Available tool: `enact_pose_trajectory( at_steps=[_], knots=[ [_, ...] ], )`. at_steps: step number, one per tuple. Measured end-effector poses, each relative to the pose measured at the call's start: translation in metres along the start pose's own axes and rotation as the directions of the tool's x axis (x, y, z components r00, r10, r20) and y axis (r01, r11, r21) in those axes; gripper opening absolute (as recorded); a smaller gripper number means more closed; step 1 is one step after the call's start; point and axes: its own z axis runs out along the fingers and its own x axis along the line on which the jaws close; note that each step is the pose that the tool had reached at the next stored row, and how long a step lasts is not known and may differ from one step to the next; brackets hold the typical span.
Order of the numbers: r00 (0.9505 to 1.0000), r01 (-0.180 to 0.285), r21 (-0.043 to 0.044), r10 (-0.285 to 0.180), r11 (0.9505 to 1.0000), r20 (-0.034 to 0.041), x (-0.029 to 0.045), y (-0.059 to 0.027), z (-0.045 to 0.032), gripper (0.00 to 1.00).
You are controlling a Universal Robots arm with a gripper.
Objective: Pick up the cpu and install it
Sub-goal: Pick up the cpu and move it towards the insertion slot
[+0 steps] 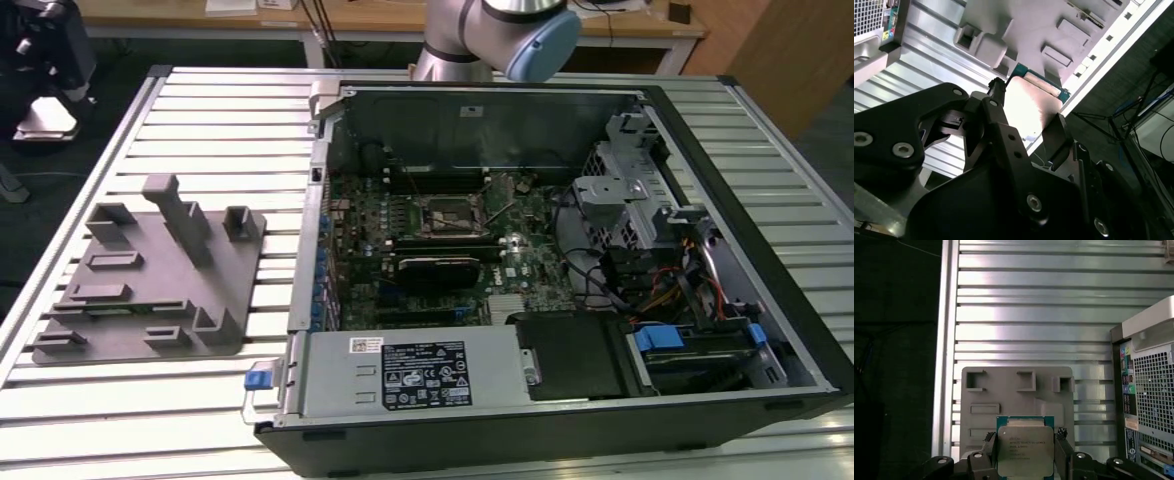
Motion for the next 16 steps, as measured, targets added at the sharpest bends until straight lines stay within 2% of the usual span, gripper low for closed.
enact_pose_trajectory(
  at_steps=[4,11,16],
  knots=[
    [1.0,-0.001,0.0056,0.001,1.0,-0.0004,-0.0118,0.0005,0.0002,0.54],
    [1.0,-0.001,0.0075,0.001,1.0,-0.0003,-0.0333,0.0012,0.0007,0.54],
    [1.0,-0.001,0.0127,0.001,0.9999,-0.0005,-0.0483,0.0017,0.0009,0.54]
  ],
)
